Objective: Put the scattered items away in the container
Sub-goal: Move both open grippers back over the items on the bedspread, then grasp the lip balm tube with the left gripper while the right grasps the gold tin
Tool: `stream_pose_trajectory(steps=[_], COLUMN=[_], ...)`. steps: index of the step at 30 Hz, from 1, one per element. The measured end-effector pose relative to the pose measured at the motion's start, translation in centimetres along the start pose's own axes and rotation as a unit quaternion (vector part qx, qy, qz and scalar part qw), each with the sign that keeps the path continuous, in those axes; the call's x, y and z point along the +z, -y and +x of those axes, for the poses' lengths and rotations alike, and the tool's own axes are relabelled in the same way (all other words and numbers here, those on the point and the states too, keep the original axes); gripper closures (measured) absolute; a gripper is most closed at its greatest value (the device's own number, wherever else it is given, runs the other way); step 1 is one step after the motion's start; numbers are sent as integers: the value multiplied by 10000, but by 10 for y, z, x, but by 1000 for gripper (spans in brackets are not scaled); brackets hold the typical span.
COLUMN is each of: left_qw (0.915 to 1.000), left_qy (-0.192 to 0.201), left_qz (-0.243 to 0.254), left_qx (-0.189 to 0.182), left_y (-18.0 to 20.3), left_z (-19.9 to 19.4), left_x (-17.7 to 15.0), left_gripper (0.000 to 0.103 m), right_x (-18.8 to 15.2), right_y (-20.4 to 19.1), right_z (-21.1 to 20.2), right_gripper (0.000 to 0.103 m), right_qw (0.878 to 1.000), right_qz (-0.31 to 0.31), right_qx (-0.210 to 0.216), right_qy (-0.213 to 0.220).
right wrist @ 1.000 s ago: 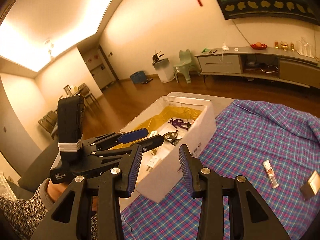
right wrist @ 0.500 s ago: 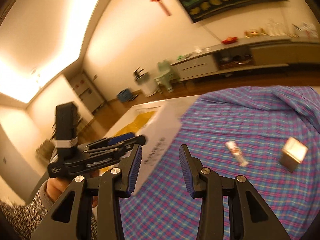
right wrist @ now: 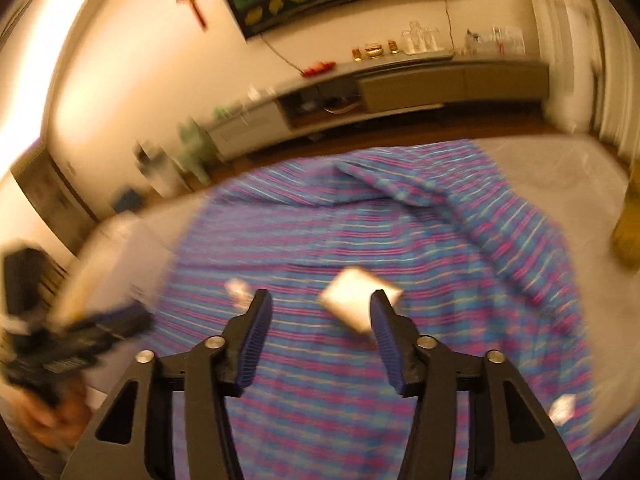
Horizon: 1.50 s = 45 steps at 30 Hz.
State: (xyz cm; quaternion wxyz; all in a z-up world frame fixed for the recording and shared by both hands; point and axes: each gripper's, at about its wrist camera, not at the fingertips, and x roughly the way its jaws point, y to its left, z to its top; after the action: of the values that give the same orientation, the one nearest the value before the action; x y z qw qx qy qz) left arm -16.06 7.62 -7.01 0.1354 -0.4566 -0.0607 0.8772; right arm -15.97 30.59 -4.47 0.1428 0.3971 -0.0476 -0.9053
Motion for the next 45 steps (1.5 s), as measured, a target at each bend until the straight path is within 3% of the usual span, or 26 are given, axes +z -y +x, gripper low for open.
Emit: stream_pose_trajectory(steps=[3, 6, 10, 11, 15, 16, 17, 18, 19, 21, 24, 27, 29, 30, 32, 35, 36, 37, 41, 43, 44, 45], left_qw=[9998, 9990, 9971, 9976, 9986, 9983, 9967, 9913, 9898, 9920, 9972, 9969, 9929, 9935, 9949, 9965, 9971, 9976, 9980, 9981, 9982, 9982], left_qy=[-129, -300, -479, -413, -284, -340, -422, -573, -571, -702, -493, -478, -373, -348, -454, -432, -444, -445, -459, -462, -468, -466], left_qz=[49, -111, -108, -130, 110, 301, 522, 851, 876, 504, 13, 225, 723, 782, 629, 419, 325, 256, 114, 88, 103, 127], left_qx=[174, 297, 583, 547, 438, 378, 452, 830, 964, 925, 557, 586, 867, 747, 644, 583, 527, 473, 414, 386, 360, 366], left_y=[3, -2, -10, -12, -18, -18, -18, -20, -25, -42, -52, -40, -24, -20, -23, -32, -36, -40, -51, -51, -50, -48], left_z=[27, 53, 82, 84, 86, 85, 86, 87, 85, 81, 74, 81, 83, 80, 81, 77, 76, 76, 71, 67, 65, 64], left_x=[7, 11, 7, 7, 9, 9, 9, 9, 11, 17, 21, 16, 5, 3, 5, 1, -1, -1, -5, -10, -11, -13], left_gripper=[44, 44, 43, 38, 38, 38, 37, 37, 39, 41, 38, 39, 48, 83, 84, 84, 84, 84, 84, 84, 84, 84], right_x=[1, 5, 6, 5, 3, 2, 1, 0, 0, -2, -7, -10, -11, -12, -11, -7, -6, -3, -7, -11, -12, -13], right_y=[-3, -6, -13, -14, -10, -10, -11, -13, -14, -19, -26, -30, -29, -29, -27, -26, -27, -28, -33, -31, -29, -27], right_z=[19, 33, 46, 48, 59, 60, 62, 60, 60, 57, 56, 56, 56, 55, 54, 49, 44, 40, 41, 43, 42, 43], right_gripper=[38, 31, 30, 30, 31, 40, 42, 42, 43, 43, 44, 43, 43, 43, 45, 55, 82, 95, 95, 91, 85, 65], right_qw=[9966, 9918, 9847, 9838, 9878, 9882, 9881, 9872, 9867, 9854, 9839, 9842, 9846, 9847, 9863, 9887, 9896, 9904, 9879, 9884, 9890, 9889], right_qz=[-677, -1124, -1581, -1628, -1420, -1398, -1402, -1448, -1467, -1492, -1533, -1534, -1522, -1523, -1426, -1299, -1273, -1242, -1335, -1359, -1352, -1361], right_qx=[-448, -597, -715, -731, -561, -478, -422, -409, -375, -241, -188, -213, -214, -211, -173, -133, -66, -43, 8, -53, -69, -94], right_qy=[-105, -153, -174, -187, -309, -407, -476, -535, -594, -789, -896, -855, -829, -819, -816, -742, -659, -606, -787, -674, -602, -587])
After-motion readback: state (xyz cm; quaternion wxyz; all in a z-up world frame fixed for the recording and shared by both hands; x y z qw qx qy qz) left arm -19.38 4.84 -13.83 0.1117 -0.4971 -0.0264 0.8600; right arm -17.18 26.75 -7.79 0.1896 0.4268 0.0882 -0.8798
